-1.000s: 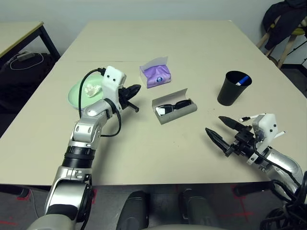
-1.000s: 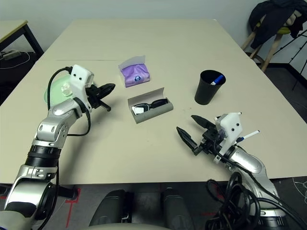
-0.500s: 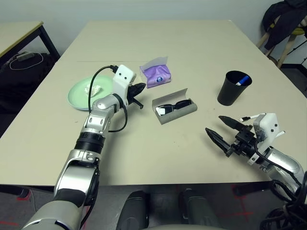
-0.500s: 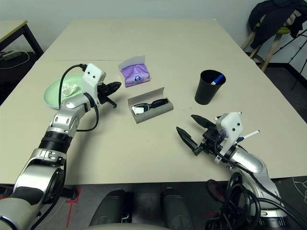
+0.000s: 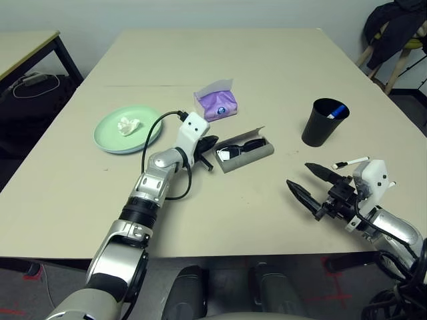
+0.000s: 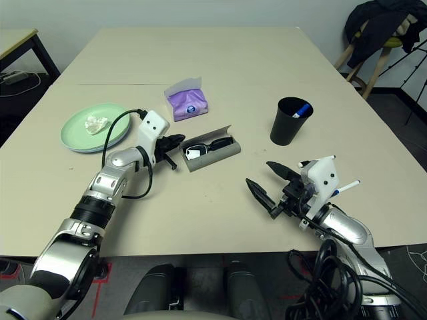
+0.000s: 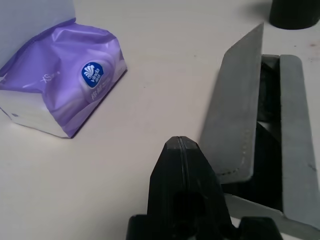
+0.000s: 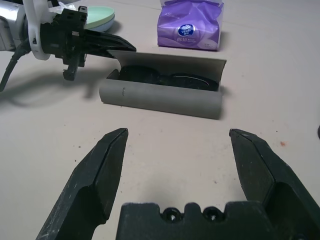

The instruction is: Organize and tidy the items on the table.

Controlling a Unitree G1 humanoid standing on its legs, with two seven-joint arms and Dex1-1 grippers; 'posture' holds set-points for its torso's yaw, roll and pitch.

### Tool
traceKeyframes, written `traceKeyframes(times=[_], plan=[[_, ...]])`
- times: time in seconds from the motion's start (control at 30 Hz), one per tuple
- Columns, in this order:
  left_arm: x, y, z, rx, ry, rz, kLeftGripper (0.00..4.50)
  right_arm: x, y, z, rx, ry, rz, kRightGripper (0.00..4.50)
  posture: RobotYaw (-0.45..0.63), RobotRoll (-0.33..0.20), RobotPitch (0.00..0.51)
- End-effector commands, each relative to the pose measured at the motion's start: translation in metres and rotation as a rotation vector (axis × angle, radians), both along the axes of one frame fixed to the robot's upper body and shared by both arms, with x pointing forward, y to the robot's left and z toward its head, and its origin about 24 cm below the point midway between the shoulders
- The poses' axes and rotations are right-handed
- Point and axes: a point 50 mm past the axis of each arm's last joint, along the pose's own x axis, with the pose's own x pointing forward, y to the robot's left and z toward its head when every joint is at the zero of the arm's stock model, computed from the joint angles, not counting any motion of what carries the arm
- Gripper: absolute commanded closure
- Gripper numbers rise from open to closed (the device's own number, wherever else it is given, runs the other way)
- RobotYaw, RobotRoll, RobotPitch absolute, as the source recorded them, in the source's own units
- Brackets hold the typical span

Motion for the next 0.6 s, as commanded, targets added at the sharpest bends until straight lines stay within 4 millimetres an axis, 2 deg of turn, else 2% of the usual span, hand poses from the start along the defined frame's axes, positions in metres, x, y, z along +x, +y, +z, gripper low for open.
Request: traceKeyframes(times=[0.03, 0.3, 0.6], plan=[[-0.010, -0.008, -0.004, 0.014, 0.019, -0.030, 4.46, -0.001, 0.000, 0.002, -0.016, -0.015, 0.010, 0.00, -0.02, 0.000, 0.058], [-0.032, -0.019, -0.012, -0.004, 0.060, -0.046, 4.46, 0.000, 0.002, 0.001, -0.016, -0.014, 0.021, 0.00, 0.00, 0.000, 0.064], [-0.037, -0.020, -0.016, -0.014, 0.083, -0.034, 4.46, 0.001, 0.002, 0.001, -0.019, -0.015, 0.030, 0.00, 0.00, 0.000, 0.066]])
